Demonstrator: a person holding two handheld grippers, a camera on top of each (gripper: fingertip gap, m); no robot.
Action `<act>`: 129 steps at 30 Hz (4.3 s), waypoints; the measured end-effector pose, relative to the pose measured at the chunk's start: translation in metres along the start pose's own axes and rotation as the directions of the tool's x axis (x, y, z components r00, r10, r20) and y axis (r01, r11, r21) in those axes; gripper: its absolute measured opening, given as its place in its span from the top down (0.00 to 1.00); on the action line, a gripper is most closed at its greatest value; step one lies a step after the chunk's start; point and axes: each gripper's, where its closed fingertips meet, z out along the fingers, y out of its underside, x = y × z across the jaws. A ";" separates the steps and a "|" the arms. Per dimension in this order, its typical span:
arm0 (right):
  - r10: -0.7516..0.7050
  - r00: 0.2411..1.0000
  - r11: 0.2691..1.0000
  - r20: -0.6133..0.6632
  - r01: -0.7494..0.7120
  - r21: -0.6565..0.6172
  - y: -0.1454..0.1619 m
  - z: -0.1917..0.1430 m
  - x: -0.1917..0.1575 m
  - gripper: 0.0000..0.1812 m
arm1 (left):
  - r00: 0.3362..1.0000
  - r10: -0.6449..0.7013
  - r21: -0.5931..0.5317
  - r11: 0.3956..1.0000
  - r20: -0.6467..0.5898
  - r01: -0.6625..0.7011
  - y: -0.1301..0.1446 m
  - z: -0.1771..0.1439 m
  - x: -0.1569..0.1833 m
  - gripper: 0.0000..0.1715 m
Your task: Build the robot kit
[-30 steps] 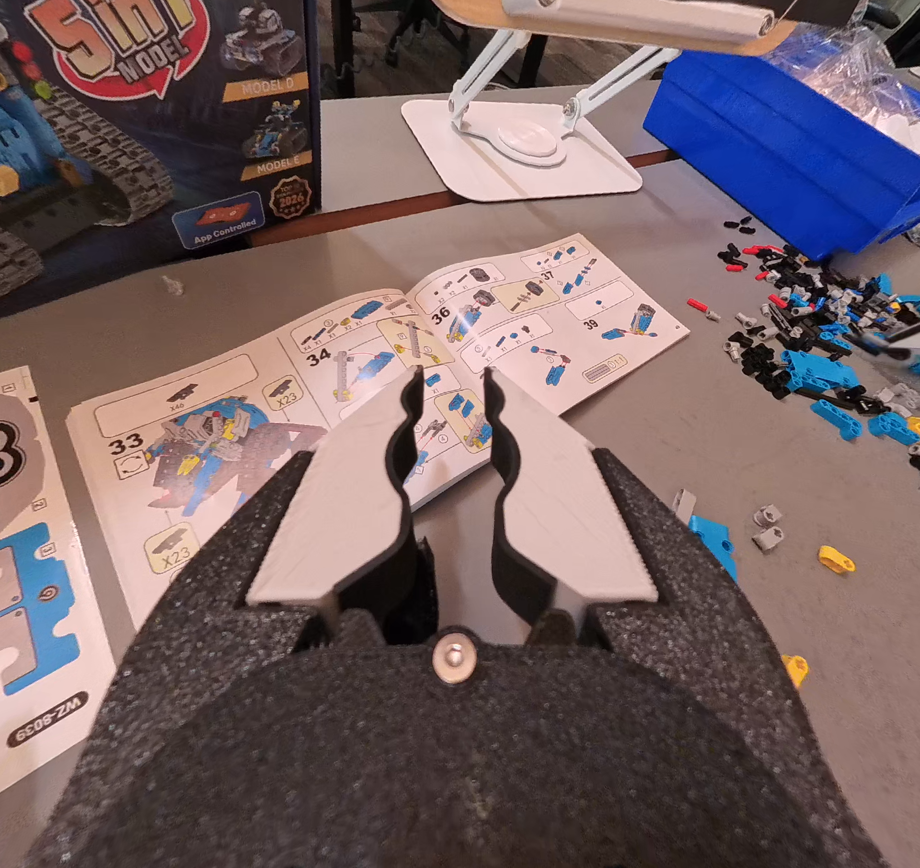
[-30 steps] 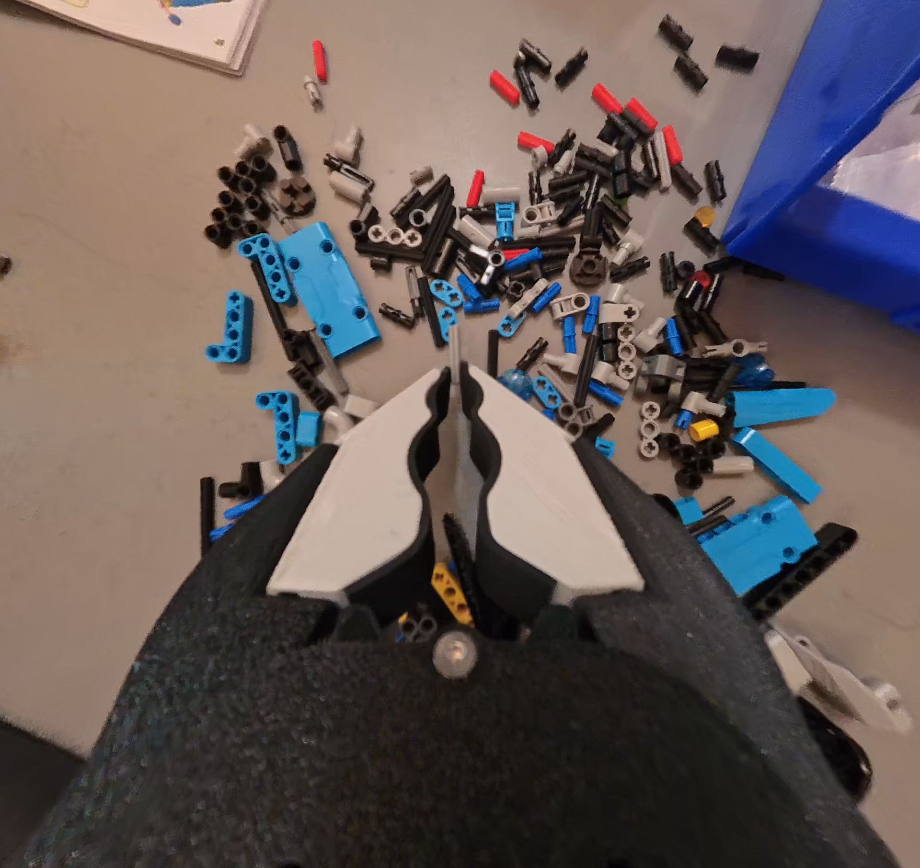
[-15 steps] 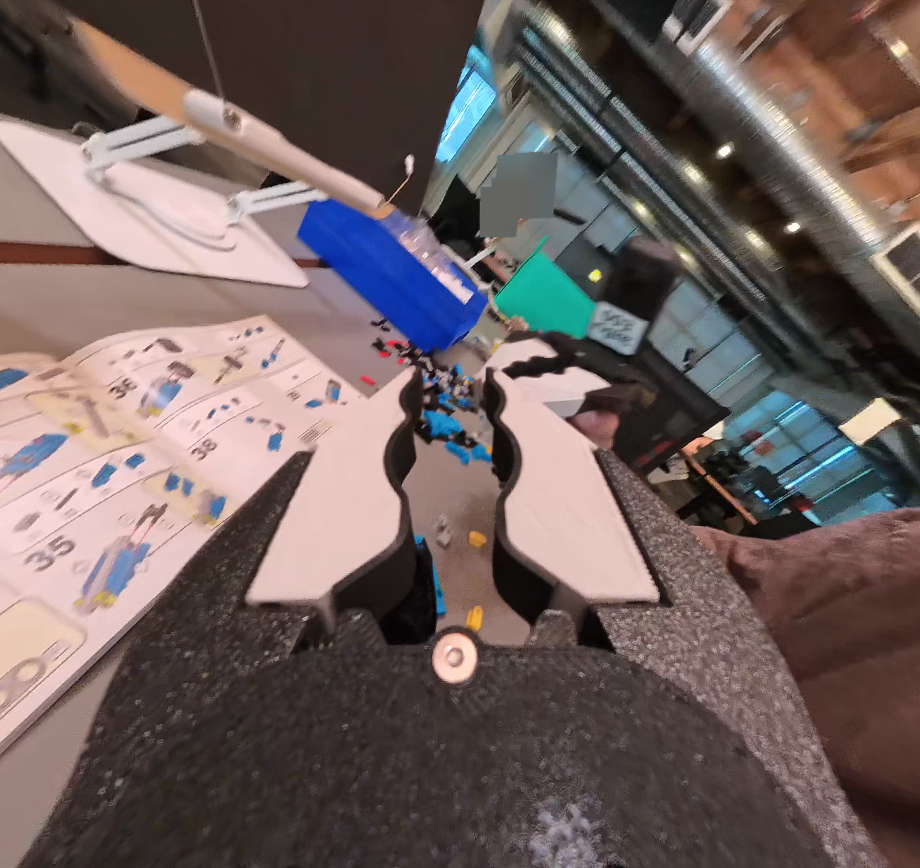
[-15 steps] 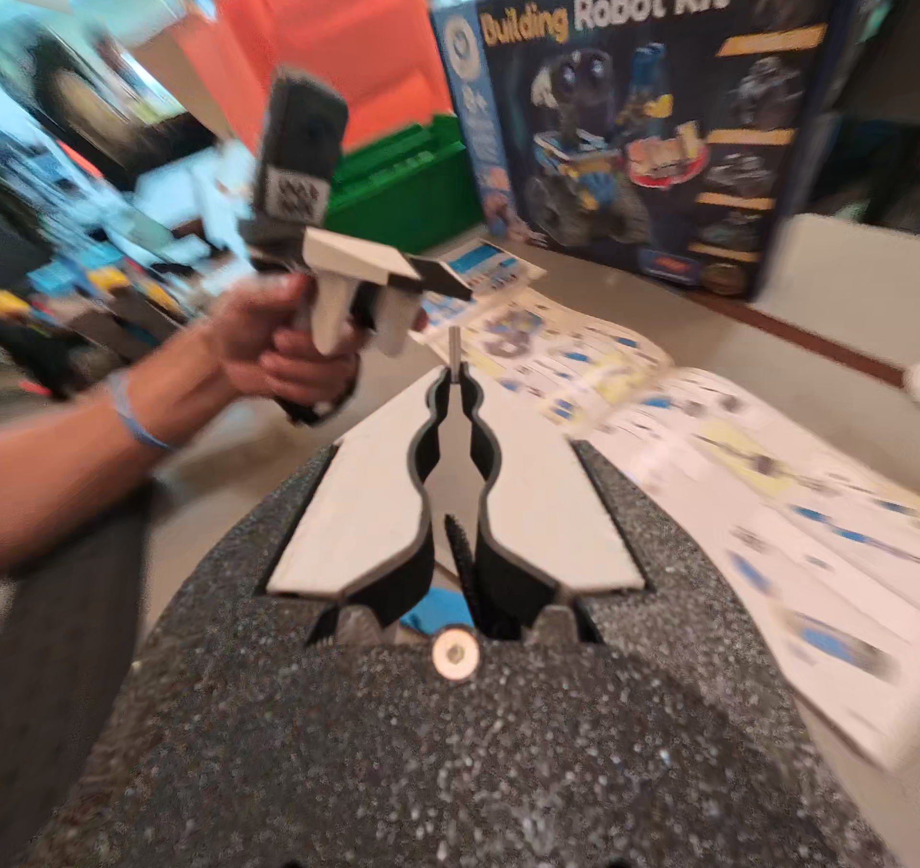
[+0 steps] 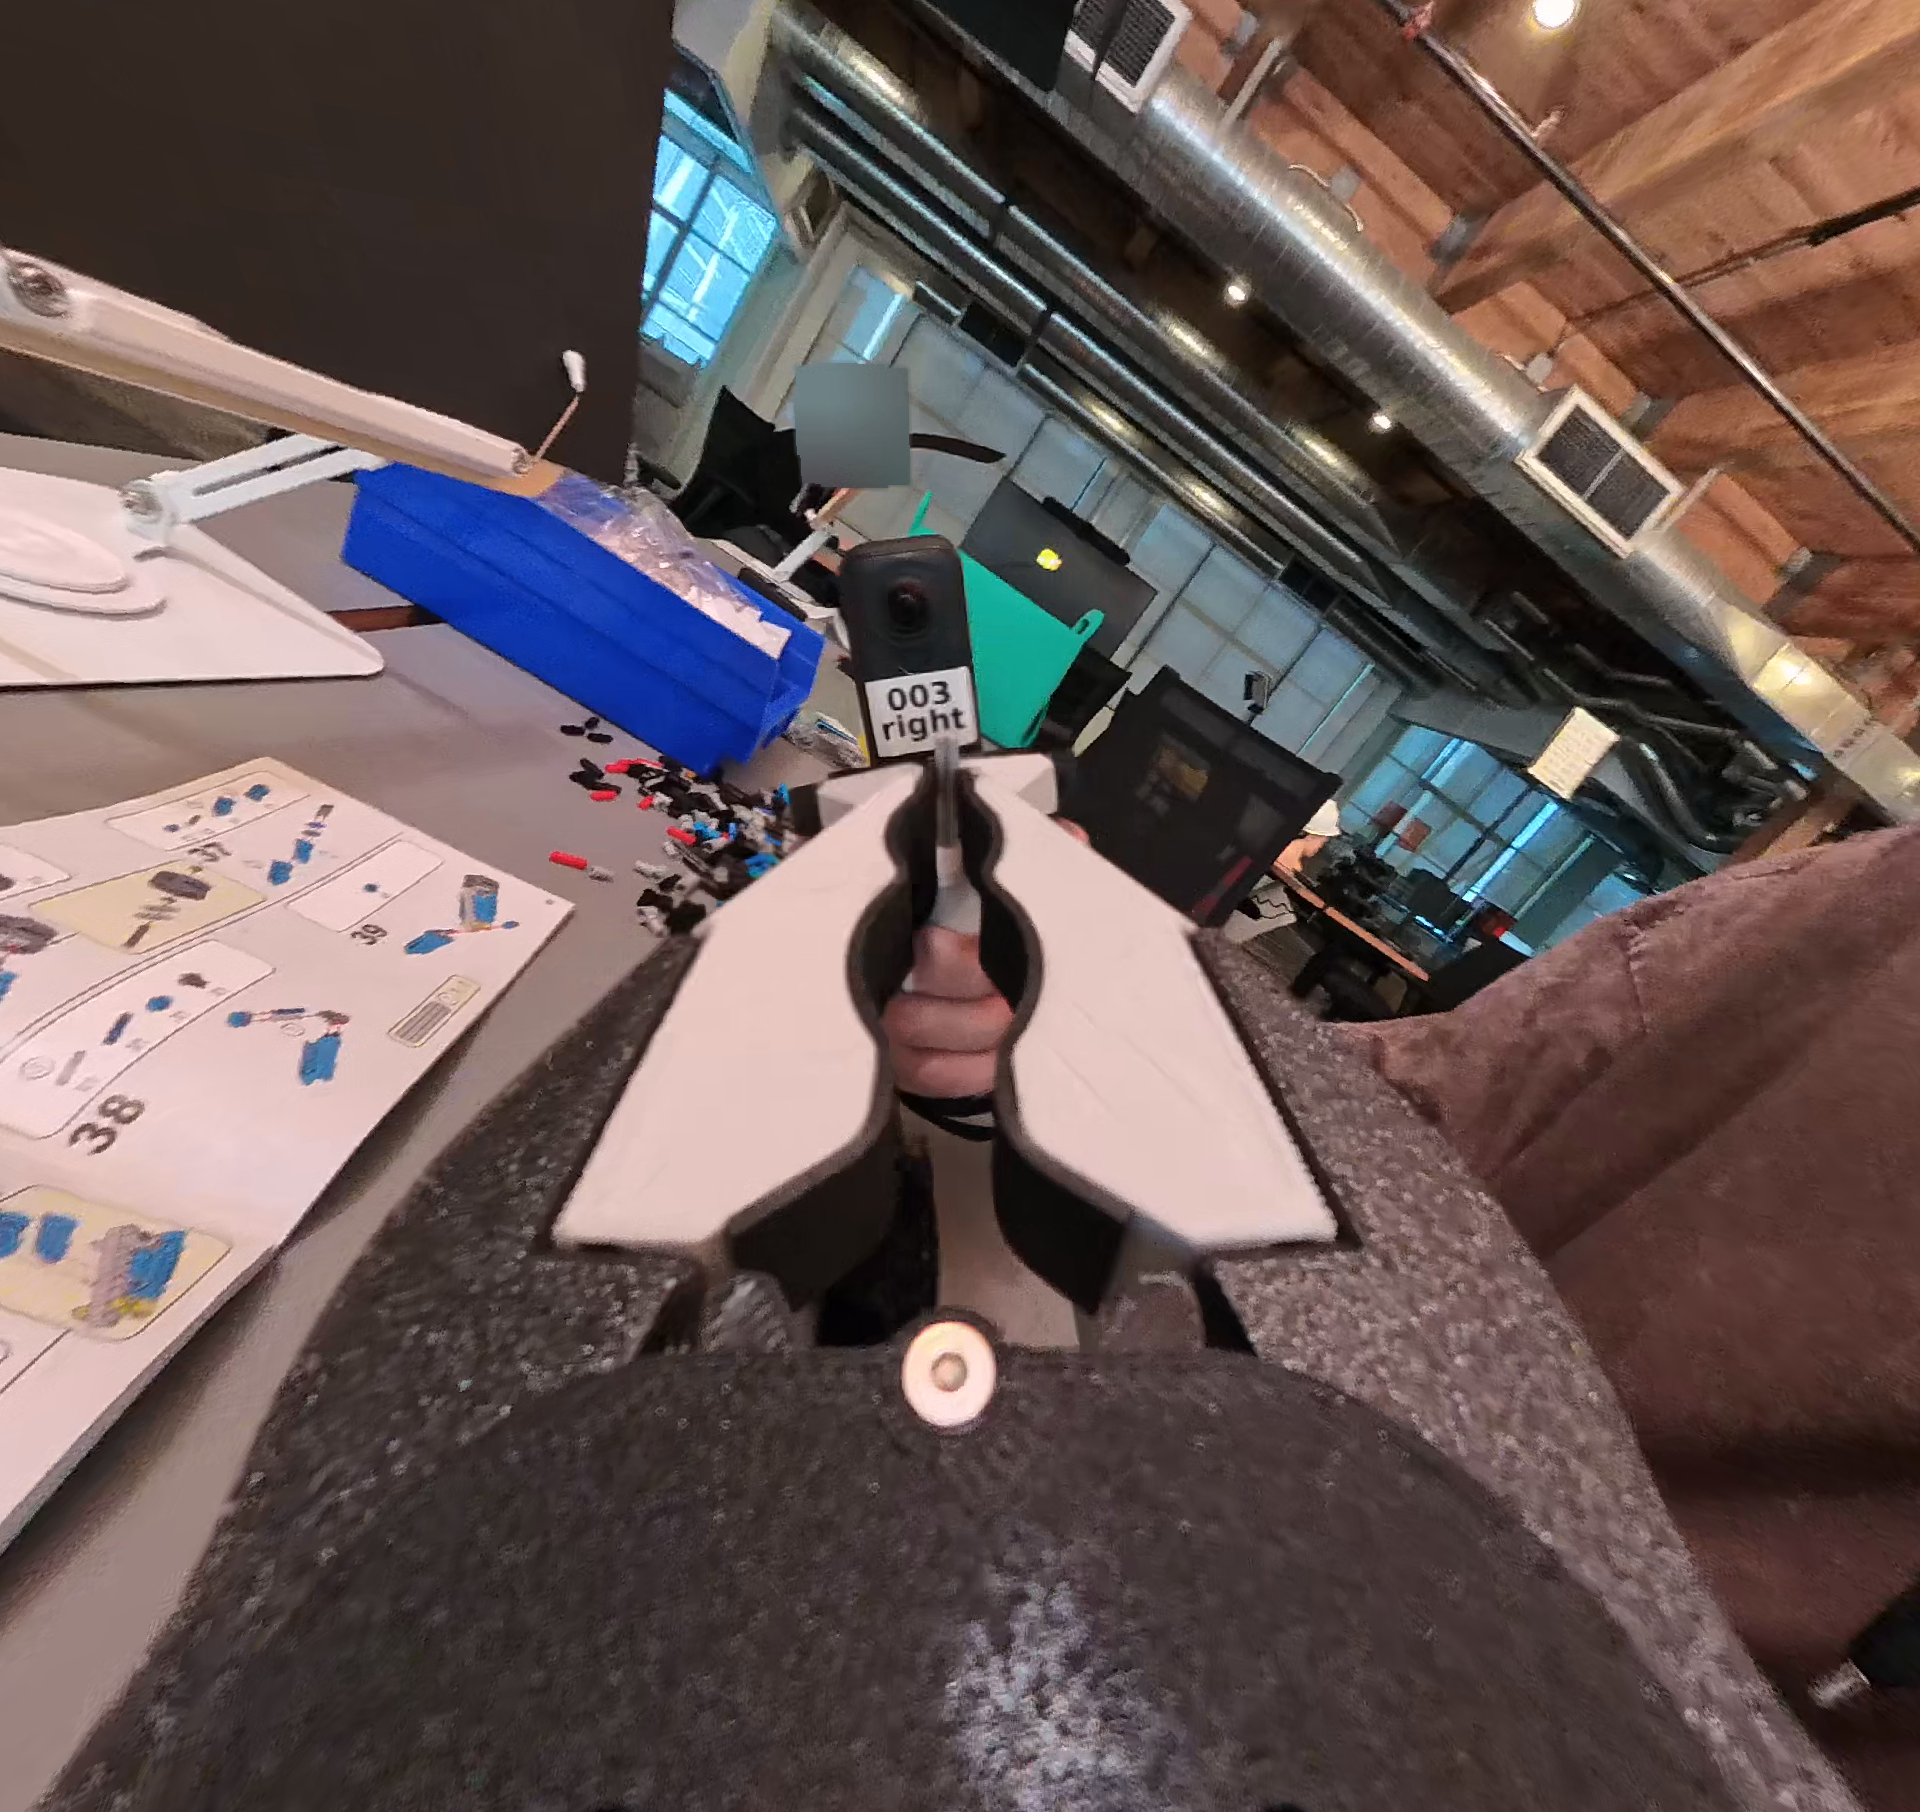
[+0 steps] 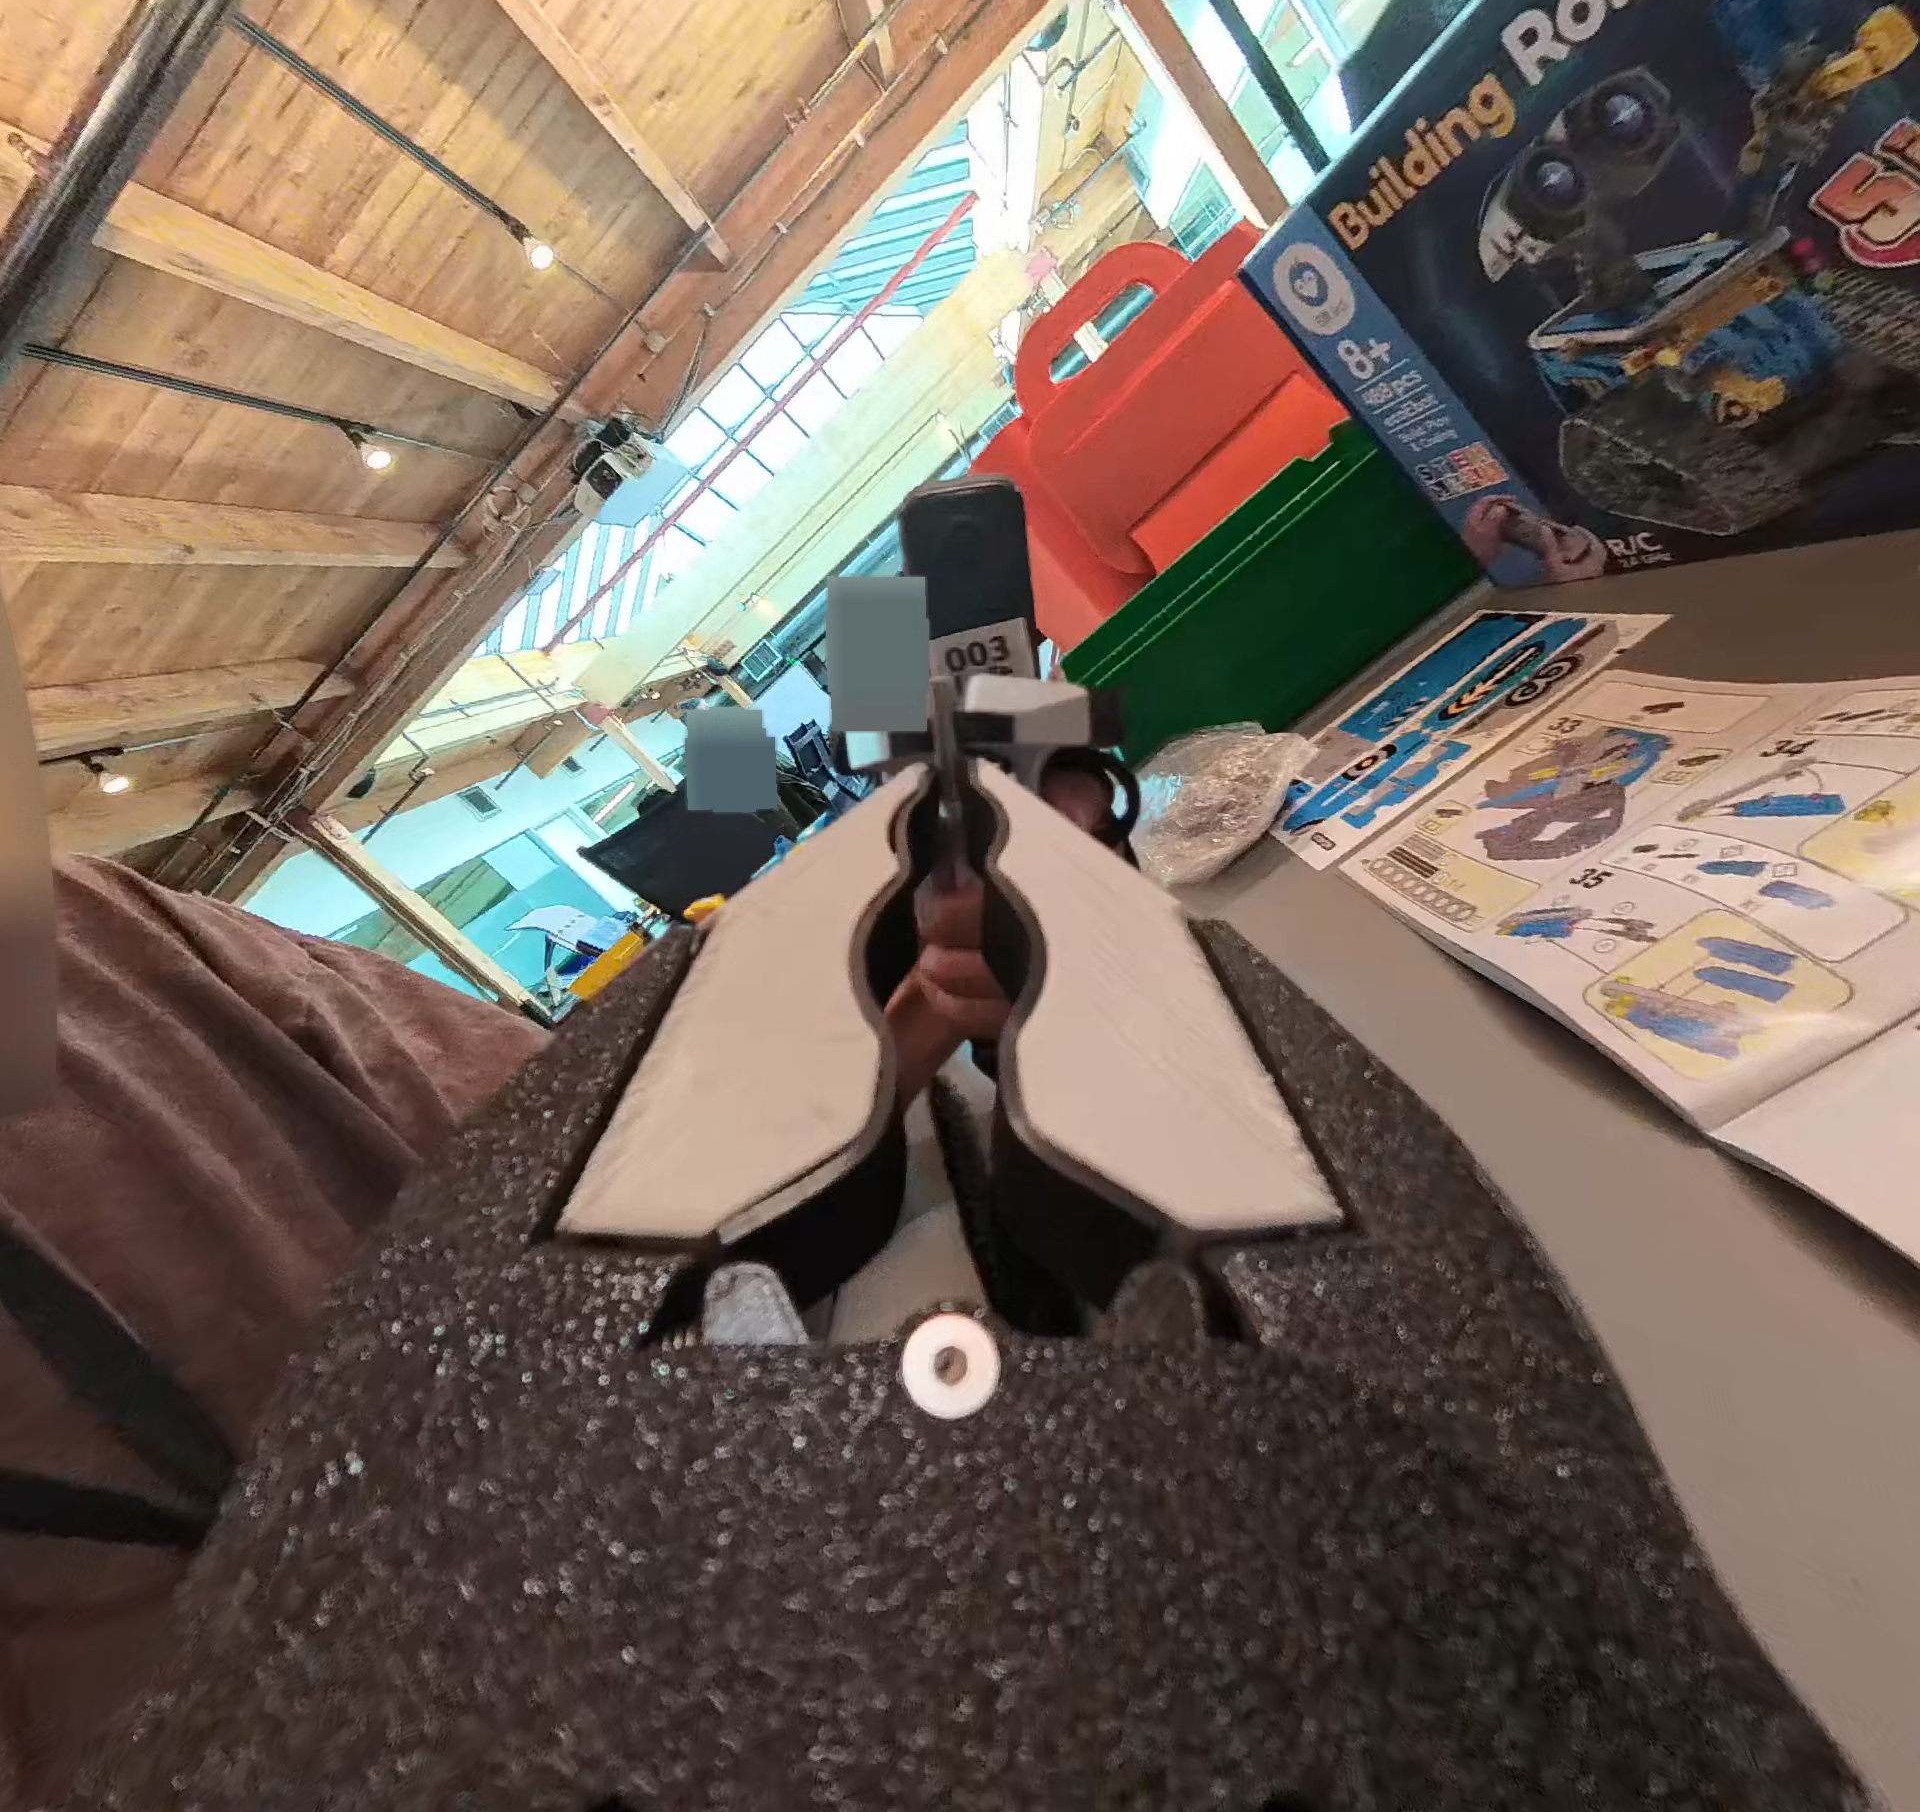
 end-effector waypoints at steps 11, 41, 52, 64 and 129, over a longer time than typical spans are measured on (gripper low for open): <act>-0.071 0.990 0.994 -0.118 0.061 -0.088 -0.006 -0.030 0.018 0.89 | 0.997 0.046 -0.052 0.998 0.056 -0.043 0.010 0.006 -0.008 0.98; -0.107 0.938 0.992 -0.330 0.123 0.028 -0.052 -0.100 0.044 0.95 | 0.784 0.606 -0.859 -0.323 0.135 0.397 0.038 -0.160 -0.160 0.98; -0.091 0.943 0.995 -0.320 0.102 0.018 -0.050 -0.099 0.047 0.95 | 0.825 0.561 -0.882 -0.351 0.070 0.313 0.055 -0.177 -0.168 0.98; -0.089 0.944 0.996 -0.318 0.084 -0.029 -0.040 -0.092 0.054 0.95 | 0.834 0.550 -0.908 -0.321 0.052 0.268 0.056 -0.186 -0.167 0.98; -0.071 0.892 0.989 -0.446 0.120 0.082 -0.073 -0.137 0.071 0.95 | 0.890 0.436 -0.991 0.069 0.133 0.115 0.160 0.021 -0.009 0.78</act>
